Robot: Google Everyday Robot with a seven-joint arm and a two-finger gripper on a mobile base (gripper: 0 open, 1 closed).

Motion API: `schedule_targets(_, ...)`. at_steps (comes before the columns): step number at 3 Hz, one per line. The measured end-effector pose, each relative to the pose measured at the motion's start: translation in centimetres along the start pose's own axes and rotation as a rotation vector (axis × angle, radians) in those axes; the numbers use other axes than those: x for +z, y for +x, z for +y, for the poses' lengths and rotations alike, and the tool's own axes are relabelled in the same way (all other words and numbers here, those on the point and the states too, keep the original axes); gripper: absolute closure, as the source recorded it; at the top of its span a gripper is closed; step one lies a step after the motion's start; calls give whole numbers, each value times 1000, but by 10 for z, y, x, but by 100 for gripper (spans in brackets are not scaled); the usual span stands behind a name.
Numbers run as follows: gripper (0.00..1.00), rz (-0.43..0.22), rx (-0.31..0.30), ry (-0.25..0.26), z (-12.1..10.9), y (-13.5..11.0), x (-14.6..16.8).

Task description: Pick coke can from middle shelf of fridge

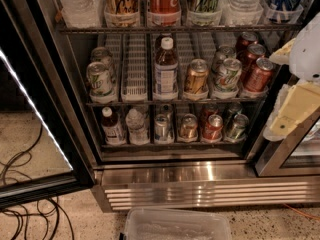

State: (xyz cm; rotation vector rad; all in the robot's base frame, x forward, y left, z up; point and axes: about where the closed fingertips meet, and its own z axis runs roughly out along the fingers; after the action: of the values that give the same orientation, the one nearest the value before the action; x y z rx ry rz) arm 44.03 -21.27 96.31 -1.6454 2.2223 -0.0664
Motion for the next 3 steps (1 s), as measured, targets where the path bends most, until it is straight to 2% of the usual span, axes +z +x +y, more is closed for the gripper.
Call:
schedule_targets(1,0,-115,148,-12,19,8,39)
schedule_targets(2,0,-213,271,2,32,4,74)
schedule_targets(3,0,-245,283,64,17,0,75)
